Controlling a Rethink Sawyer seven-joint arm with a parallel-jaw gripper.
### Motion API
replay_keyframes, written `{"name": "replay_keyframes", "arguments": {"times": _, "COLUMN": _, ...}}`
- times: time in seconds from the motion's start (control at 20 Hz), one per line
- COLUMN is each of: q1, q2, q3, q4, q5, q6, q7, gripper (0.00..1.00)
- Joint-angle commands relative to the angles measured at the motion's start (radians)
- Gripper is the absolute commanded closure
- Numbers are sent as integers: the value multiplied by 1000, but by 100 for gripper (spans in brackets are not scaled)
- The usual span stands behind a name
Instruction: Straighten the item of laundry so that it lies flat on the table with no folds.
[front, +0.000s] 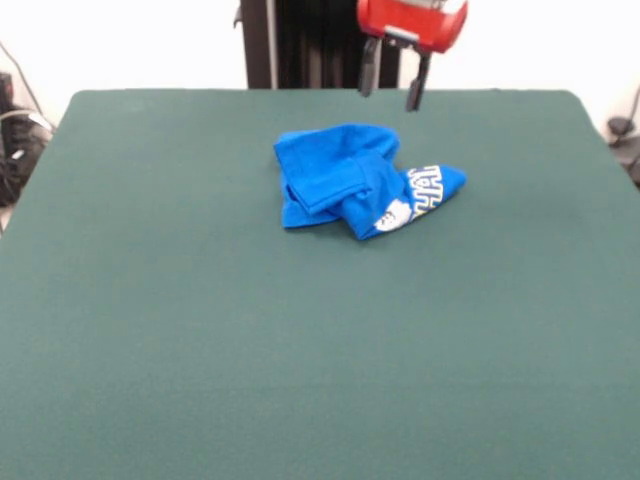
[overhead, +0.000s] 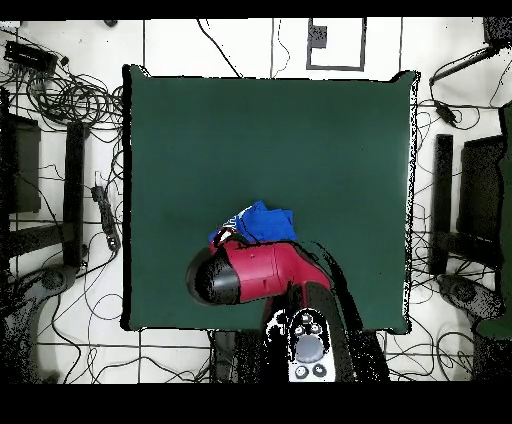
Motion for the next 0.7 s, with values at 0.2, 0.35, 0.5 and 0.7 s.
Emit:
{"name": "replay_keyframes", "arguments": {"times": 0.2, "q1": 37, "q2": 134, "q3": 107, "q4": -12, "q5": 35, "q6": 8, "q7": 32, "gripper": 0}}
{"name": "replay_keyframes", "arguments": {"times": 0.35, "q1": 82, "q2": 166, "q3": 73, "q4": -51, "q5": 33, "q6": 0, "q7": 74, "gripper": 0}}
{"name": "replay_keyframes", "arguments": {"times": 0.5, "q1": 93, "q2": 201, "q3": 61, "q4": -81, "q5": 28, "q6": -4, "q7": 75, "gripper": 0}}
{"name": "replay_keyframes", "arguments": {"times": 0.7, "q1": 132, "q2": 247, "q3": 35, "q4": -112, "q5": 36, "q6": -40, "q7": 114, "gripper": 0}}
